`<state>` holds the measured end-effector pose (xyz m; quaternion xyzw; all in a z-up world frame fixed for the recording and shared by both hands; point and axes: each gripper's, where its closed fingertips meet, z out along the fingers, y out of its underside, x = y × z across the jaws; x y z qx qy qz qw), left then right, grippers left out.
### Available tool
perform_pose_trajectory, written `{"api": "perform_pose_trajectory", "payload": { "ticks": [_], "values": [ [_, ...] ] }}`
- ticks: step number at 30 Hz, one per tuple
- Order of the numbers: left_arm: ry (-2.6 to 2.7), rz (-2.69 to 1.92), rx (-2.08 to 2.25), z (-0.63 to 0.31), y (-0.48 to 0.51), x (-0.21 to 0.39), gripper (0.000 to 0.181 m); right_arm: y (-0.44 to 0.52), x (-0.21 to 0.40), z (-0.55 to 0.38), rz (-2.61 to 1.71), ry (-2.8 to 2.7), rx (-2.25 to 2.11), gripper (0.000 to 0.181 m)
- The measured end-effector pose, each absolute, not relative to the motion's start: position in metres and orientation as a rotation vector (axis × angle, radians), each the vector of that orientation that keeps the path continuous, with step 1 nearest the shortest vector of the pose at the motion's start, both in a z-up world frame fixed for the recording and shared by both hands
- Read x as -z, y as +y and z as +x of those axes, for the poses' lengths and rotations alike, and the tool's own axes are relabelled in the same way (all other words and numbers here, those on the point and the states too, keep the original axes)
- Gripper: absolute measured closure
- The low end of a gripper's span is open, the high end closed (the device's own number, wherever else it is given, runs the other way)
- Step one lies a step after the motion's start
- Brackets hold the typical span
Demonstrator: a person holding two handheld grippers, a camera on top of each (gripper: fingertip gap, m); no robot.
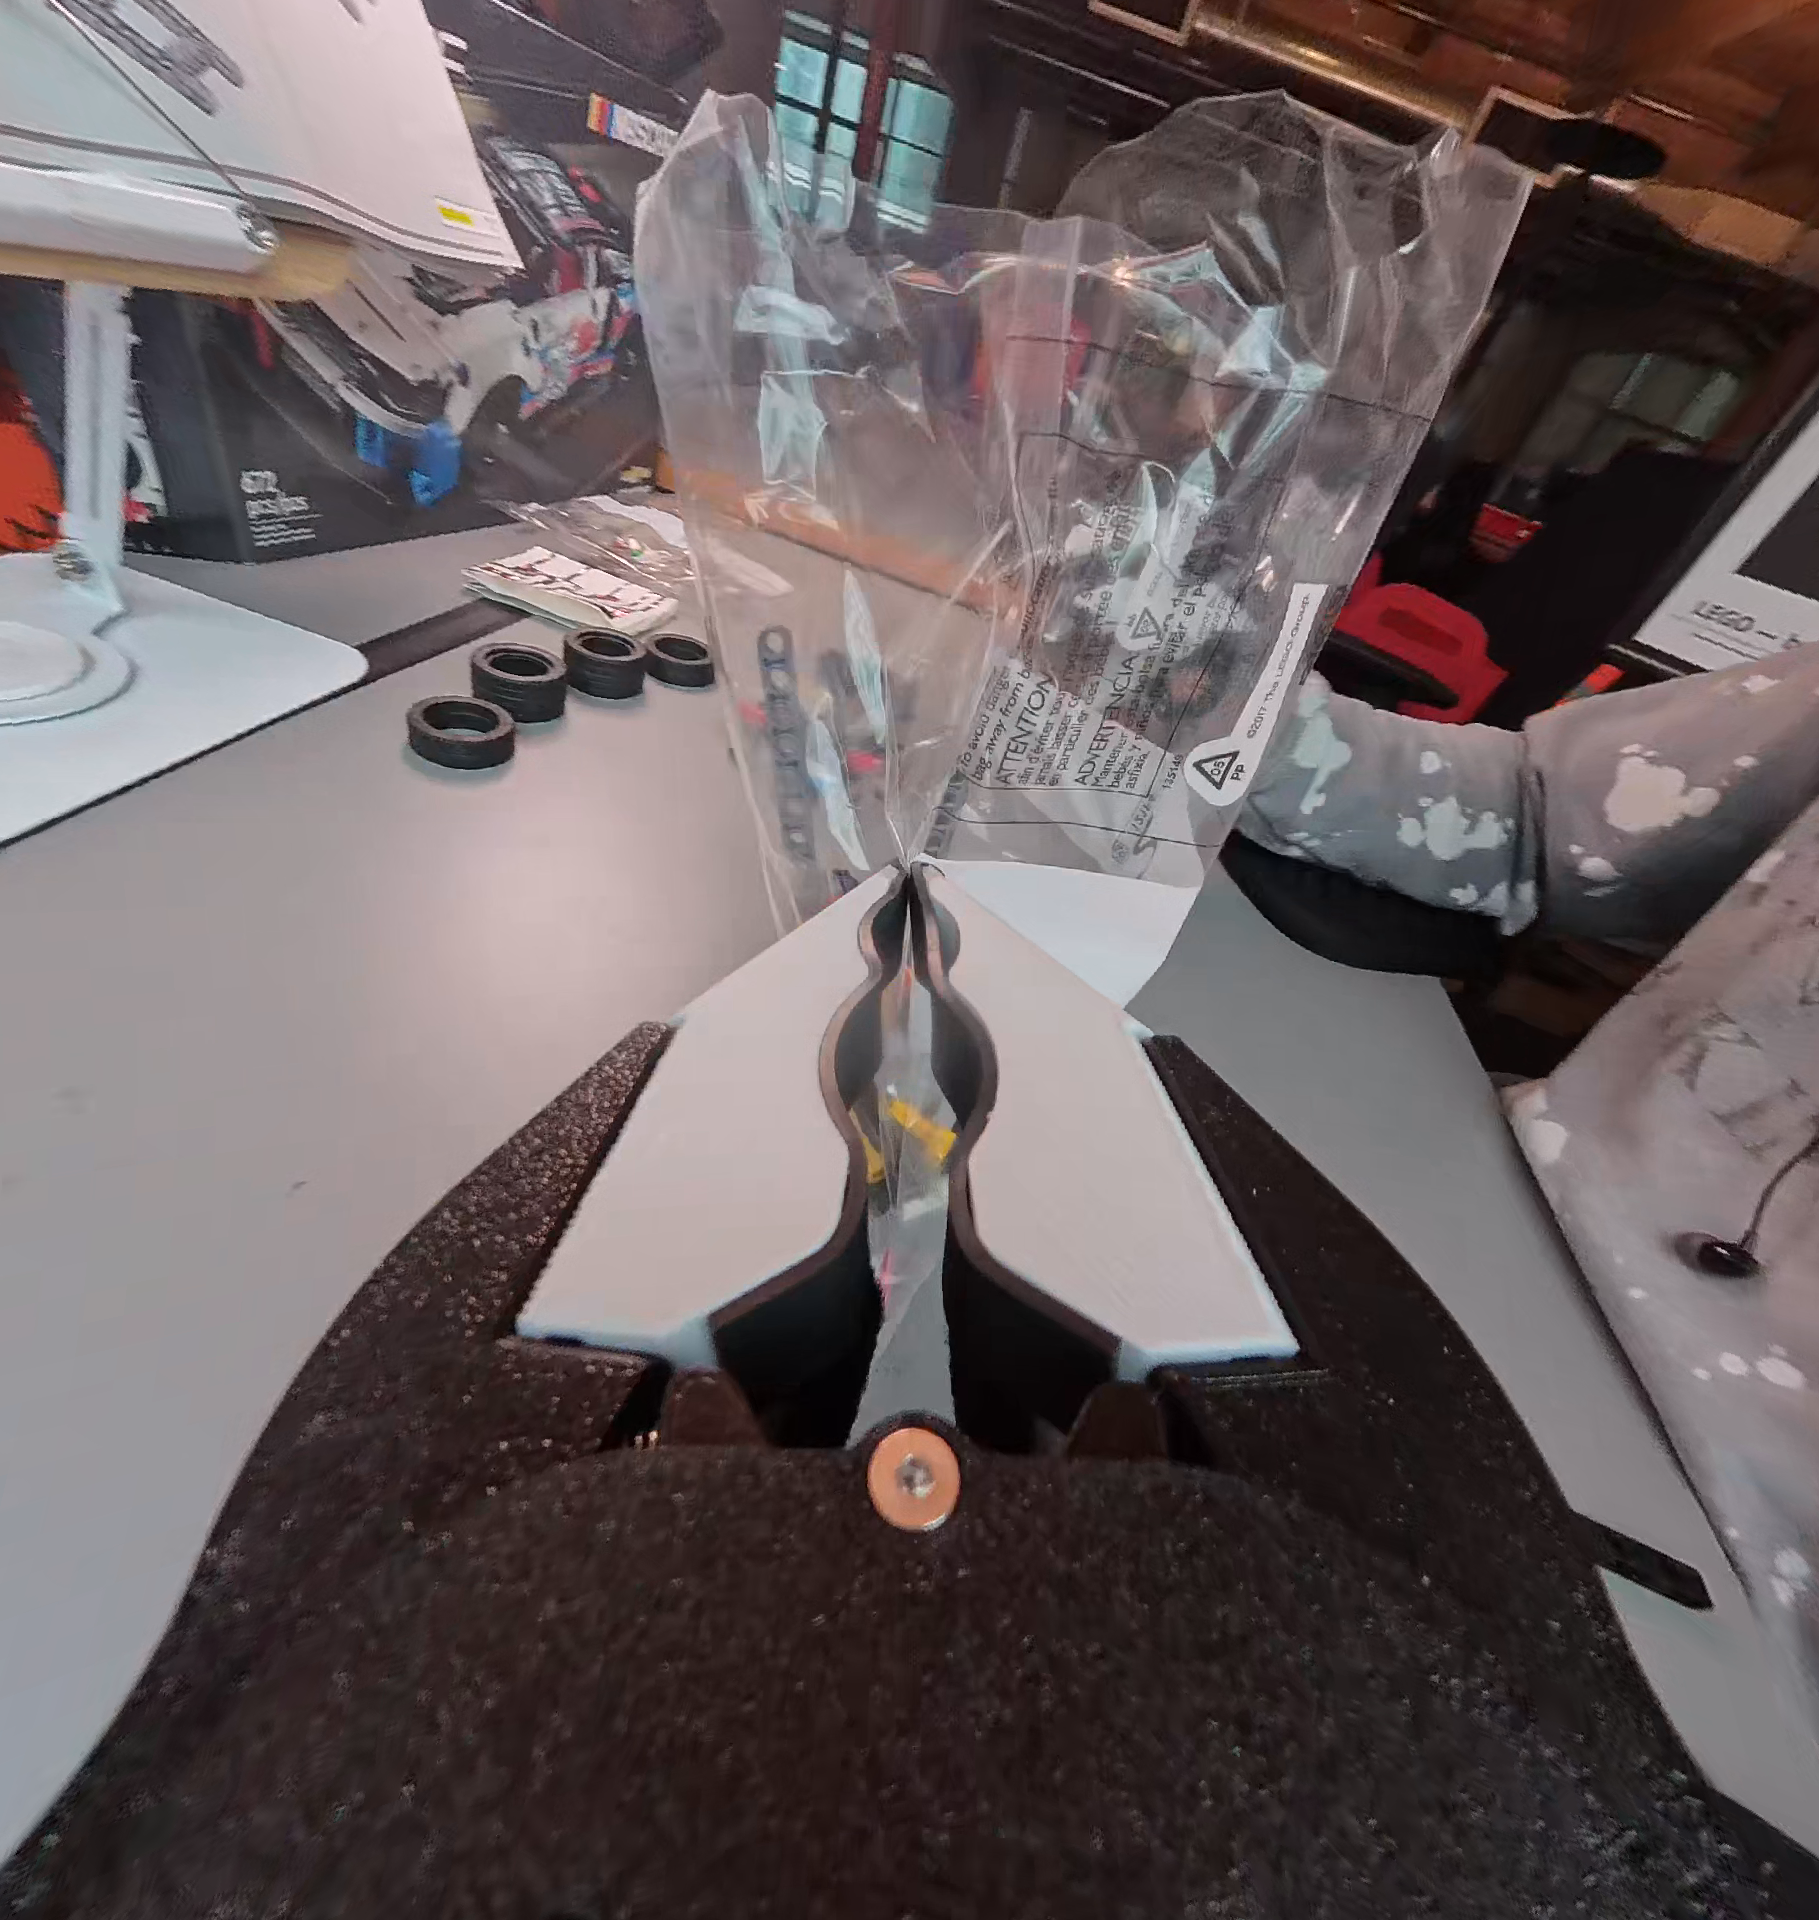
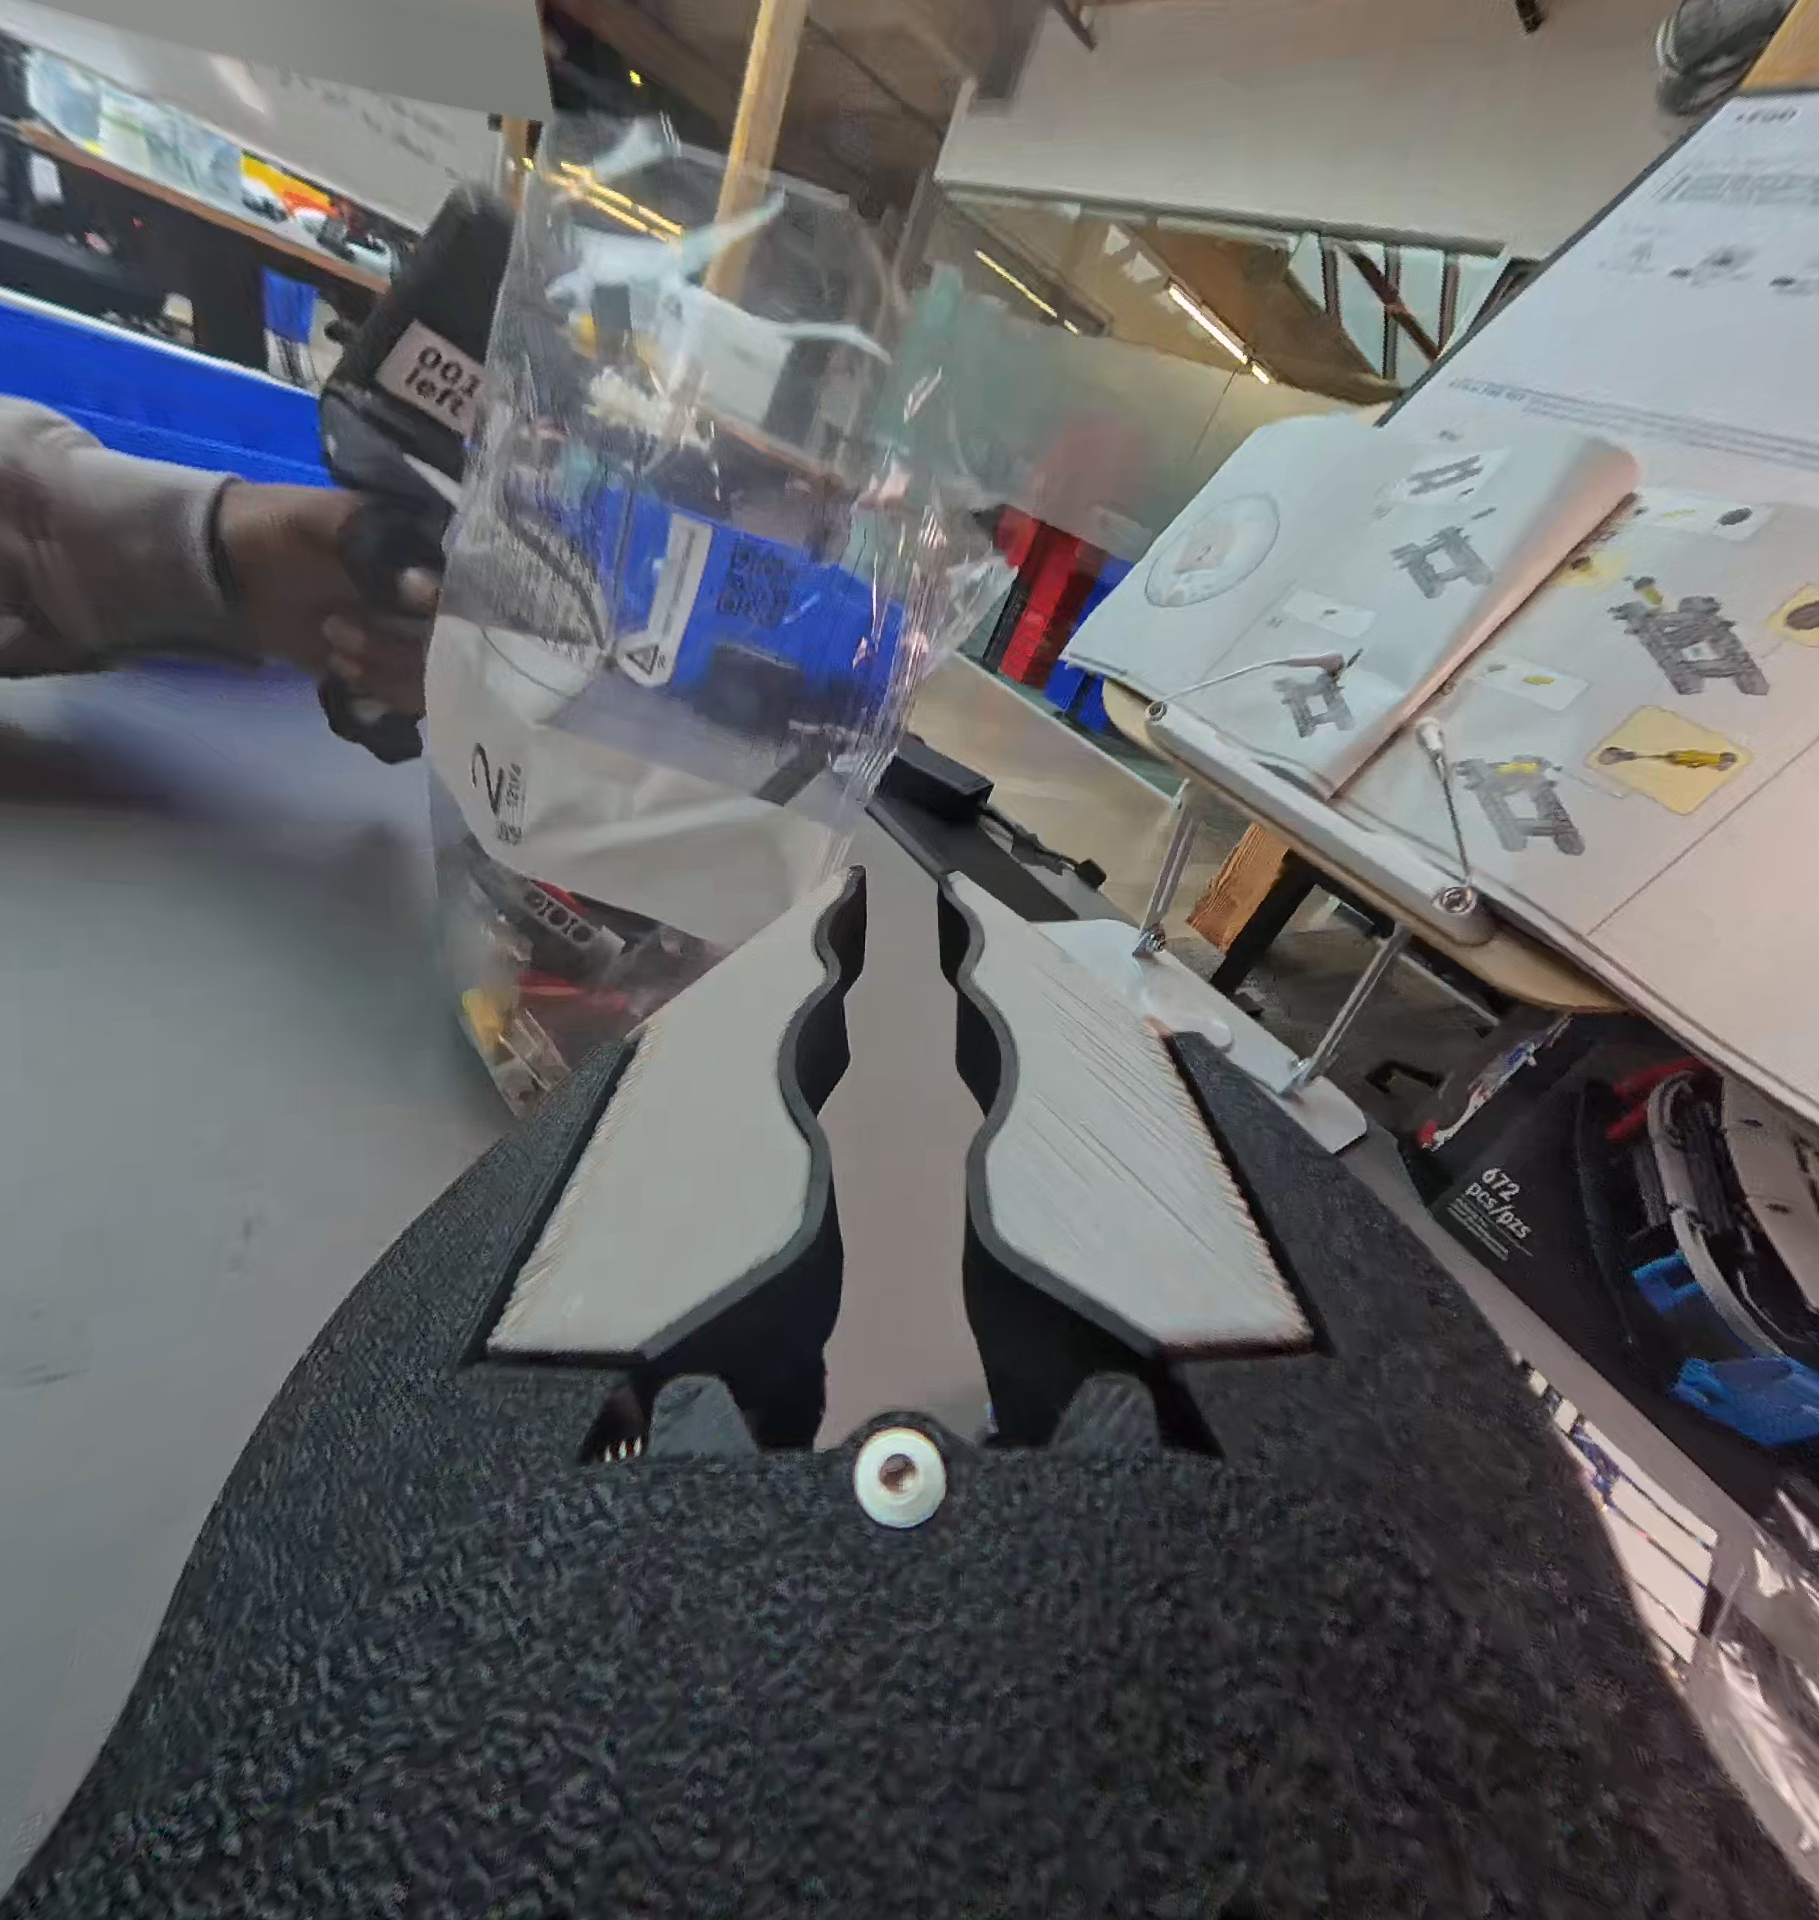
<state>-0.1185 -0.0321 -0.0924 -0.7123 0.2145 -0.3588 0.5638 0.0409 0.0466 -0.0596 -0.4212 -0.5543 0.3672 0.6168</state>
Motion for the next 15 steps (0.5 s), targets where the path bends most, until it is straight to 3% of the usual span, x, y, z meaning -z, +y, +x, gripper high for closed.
{"api": "perform_pose_trajectory", "payload": {
  "ticks": [4,9,15],
  "values": [
    [0.523,-1.645,0.798,-0.115,-0.040,0.091,0.181,-0.041,0.028,0.044,-0.791,-1.544,-1.071,0.167],
    [0.570,-1.604,0.805,-0.111,-0.043,0.090,0.181,-0.175,0.133,0.029,-0.645,-2.357,-1.085,0.155],
    [0.588,-1.574,0.788,-0.110,-0.046,0.090,0.181,-0.222,0.204,-0.012,-0.518,-2.699,-0.994,0.144]
  ]
}}
